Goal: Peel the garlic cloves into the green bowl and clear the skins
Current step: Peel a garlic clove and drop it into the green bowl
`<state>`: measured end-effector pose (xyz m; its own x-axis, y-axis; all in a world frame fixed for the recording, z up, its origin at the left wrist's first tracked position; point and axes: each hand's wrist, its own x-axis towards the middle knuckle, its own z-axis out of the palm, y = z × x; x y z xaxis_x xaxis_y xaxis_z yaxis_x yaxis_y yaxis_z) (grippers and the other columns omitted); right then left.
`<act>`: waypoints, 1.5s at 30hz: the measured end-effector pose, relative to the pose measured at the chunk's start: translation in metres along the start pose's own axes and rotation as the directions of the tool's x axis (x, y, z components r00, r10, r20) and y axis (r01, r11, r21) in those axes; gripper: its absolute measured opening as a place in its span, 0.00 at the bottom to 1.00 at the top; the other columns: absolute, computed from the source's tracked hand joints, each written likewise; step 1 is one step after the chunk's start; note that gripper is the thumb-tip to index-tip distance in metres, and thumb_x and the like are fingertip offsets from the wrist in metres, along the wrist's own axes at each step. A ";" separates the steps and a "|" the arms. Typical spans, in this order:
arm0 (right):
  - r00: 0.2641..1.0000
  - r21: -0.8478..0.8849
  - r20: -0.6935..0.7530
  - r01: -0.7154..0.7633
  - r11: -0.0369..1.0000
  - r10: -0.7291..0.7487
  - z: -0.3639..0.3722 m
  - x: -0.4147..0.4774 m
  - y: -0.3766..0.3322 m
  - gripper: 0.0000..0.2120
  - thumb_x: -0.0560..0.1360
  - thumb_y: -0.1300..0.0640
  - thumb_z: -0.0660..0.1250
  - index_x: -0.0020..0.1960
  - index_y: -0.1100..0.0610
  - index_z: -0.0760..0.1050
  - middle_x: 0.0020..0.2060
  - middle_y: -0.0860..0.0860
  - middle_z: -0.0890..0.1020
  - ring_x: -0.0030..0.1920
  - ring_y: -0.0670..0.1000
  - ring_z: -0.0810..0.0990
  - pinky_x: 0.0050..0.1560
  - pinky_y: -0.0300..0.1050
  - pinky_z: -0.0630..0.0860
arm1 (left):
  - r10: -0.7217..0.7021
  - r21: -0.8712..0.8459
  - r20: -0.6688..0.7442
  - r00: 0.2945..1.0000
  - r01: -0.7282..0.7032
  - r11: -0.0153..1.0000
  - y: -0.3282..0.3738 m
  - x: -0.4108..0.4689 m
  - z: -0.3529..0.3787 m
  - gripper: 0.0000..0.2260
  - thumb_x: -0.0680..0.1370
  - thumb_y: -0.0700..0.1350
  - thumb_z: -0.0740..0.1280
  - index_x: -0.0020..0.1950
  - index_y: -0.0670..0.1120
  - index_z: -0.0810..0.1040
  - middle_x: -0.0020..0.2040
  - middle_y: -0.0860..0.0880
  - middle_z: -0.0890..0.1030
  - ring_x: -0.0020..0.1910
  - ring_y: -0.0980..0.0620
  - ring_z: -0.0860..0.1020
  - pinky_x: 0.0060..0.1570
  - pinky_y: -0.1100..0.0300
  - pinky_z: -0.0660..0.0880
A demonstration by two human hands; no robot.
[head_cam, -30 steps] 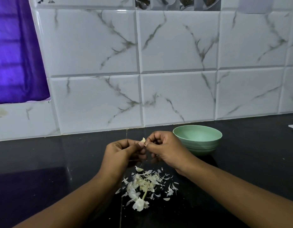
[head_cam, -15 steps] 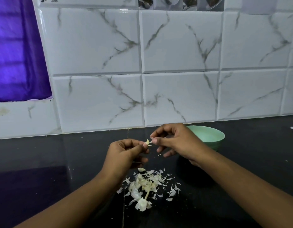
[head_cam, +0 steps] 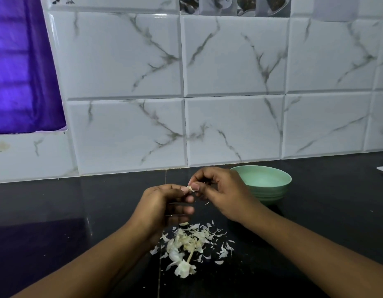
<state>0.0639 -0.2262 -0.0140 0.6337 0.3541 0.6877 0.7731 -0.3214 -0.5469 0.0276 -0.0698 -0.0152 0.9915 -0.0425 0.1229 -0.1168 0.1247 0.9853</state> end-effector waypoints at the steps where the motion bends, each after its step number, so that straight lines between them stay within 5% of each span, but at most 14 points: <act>1: 0.997 -0.057 -0.016 0.077 0.995 -0.078 0.000 -0.001 0.001 0.02 0.75 0.60 0.69 0.44 0.56 0.79 0.37 0.50 0.82 0.38 0.47 0.80 0.41 0.46 0.79 | -0.017 -0.013 0.011 1.000 0.018 1.000 0.000 0.000 0.000 0.08 0.77 0.38 0.63 0.40 0.42 0.80 0.33 0.47 0.81 0.27 0.51 0.78 0.32 0.59 0.76; 4: 0.947 -0.248 -0.021 0.306 0.919 -0.321 -0.001 -0.001 0.000 0.06 0.75 0.58 0.66 0.45 0.60 0.79 0.38 0.50 0.81 0.38 0.44 0.78 0.39 0.38 0.75 | -0.073 -0.054 0.049 0.996 0.076 0.996 0.002 0.001 0.000 0.09 0.77 0.38 0.62 0.38 0.43 0.78 0.31 0.48 0.78 0.26 0.52 0.77 0.31 0.59 0.76; 7: 0.909 -0.362 0.011 0.392 0.846 -0.416 -0.002 -0.002 0.001 0.10 0.76 0.55 0.63 0.46 0.60 0.79 0.39 0.51 0.80 0.38 0.47 0.79 0.39 0.37 0.75 | -0.100 -0.081 0.072 0.992 0.106 0.991 0.001 0.001 0.000 0.09 0.77 0.38 0.61 0.38 0.42 0.77 0.30 0.48 0.77 0.25 0.52 0.77 0.29 0.60 0.77; 11: 0.986 -0.098 -0.065 0.147 0.984 -0.154 0.002 -0.002 0.005 0.03 0.73 0.61 0.70 0.47 0.58 0.81 0.41 0.49 0.83 0.40 0.44 0.81 0.43 0.40 0.79 | -0.028 -0.038 0.049 0.998 0.030 0.999 -0.001 0.001 -0.001 0.07 0.78 0.39 0.63 0.40 0.42 0.77 0.32 0.48 0.78 0.26 0.52 0.78 0.28 0.61 0.76; 15: 0.994 0.169 0.006 -0.109 0.980 0.109 0.004 -0.002 0.003 0.06 0.71 0.64 0.72 0.44 0.54 0.80 0.38 0.48 0.84 0.40 0.46 0.82 0.41 0.42 0.79 | 0.091 0.100 -0.012 0.996 -0.089 0.991 -0.003 0.000 -0.003 0.07 0.77 0.40 0.67 0.39 0.42 0.78 0.31 0.49 0.80 0.26 0.50 0.79 0.27 0.62 0.74; 21: 0.984 0.322 0.033 -0.178 0.930 0.177 0.001 0.000 -0.002 0.11 0.68 0.65 0.75 0.47 0.56 0.78 0.36 0.52 0.82 0.37 0.47 0.80 0.36 0.40 0.78 | 0.251 0.274 -0.054 0.966 -0.228 0.934 -0.004 0.002 -0.005 0.05 0.76 0.40 0.69 0.40 0.40 0.80 0.32 0.46 0.80 0.28 0.46 0.80 0.32 0.55 0.78; 24: 0.994 0.210 -0.058 -0.081 0.974 0.095 0.003 -0.001 -0.003 0.13 0.68 0.64 0.75 0.47 0.51 0.76 0.37 0.49 0.82 0.39 0.46 0.82 0.41 0.39 0.78 | 0.280 0.317 -0.032 0.959 -0.256 0.913 -0.002 0.001 -0.005 0.06 0.75 0.41 0.70 0.39 0.42 0.80 0.32 0.46 0.80 0.29 0.45 0.81 0.36 0.50 0.79; 28: 0.982 -0.145 -0.055 0.170 0.975 -0.179 -0.001 -0.005 -0.006 0.17 0.71 0.60 0.73 0.52 0.45 0.71 0.39 0.45 0.82 0.43 0.43 0.83 0.44 0.42 0.81 | 0.086 0.149 -0.010 0.996 -0.084 0.985 0.001 0.000 -0.003 0.08 0.78 0.38 0.64 0.39 0.42 0.77 0.31 0.48 0.78 0.26 0.50 0.78 0.27 0.61 0.75; 31: 0.962 -0.248 -0.027 0.255 0.935 -0.270 -0.004 -0.005 -0.007 0.17 0.72 0.58 0.71 0.56 0.45 0.69 0.41 0.45 0.83 0.43 0.40 0.82 0.45 0.40 0.80 | -0.029 0.058 0.066 0.997 0.026 0.998 0.003 0.001 -0.002 0.08 0.79 0.39 0.63 0.40 0.43 0.76 0.30 0.50 0.77 0.25 0.52 0.76 0.32 0.58 0.76; 39: 0.998 0.145 -0.041 0.052 0.988 -0.047 -0.005 -0.004 -0.008 0.22 0.71 0.66 0.73 0.54 0.44 0.69 0.40 0.50 0.85 0.43 0.48 0.84 0.47 0.40 0.78 | -0.154 -0.029 0.249 0.956 0.166 0.986 0.007 0.002 -0.008 0.09 0.79 0.39 0.59 0.41 0.43 0.75 0.31 0.50 0.74 0.22 0.55 0.71 0.28 0.59 0.78; 45: 0.991 0.336 0.006 -0.131 0.933 0.137 -0.006 0.000 -0.005 0.22 0.70 0.68 0.72 0.54 0.48 0.68 0.39 0.55 0.83 0.39 0.50 0.82 0.43 0.45 0.78 | 0.070 0.162 0.194 0.979 -0.102 0.982 0.005 0.002 -0.009 0.08 0.79 0.39 0.62 0.41 0.43 0.73 0.32 0.49 0.74 0.22 0.52 0.73 0.23 0.66 0.69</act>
<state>0.0597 -0.2296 -0.0079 0.7339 0.3123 0.6032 0.6470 -0.0507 -0.7608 0.0297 -0.0605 -0.0111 0.9509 -0.2251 0.2122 -0.2252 -0.0335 0.9737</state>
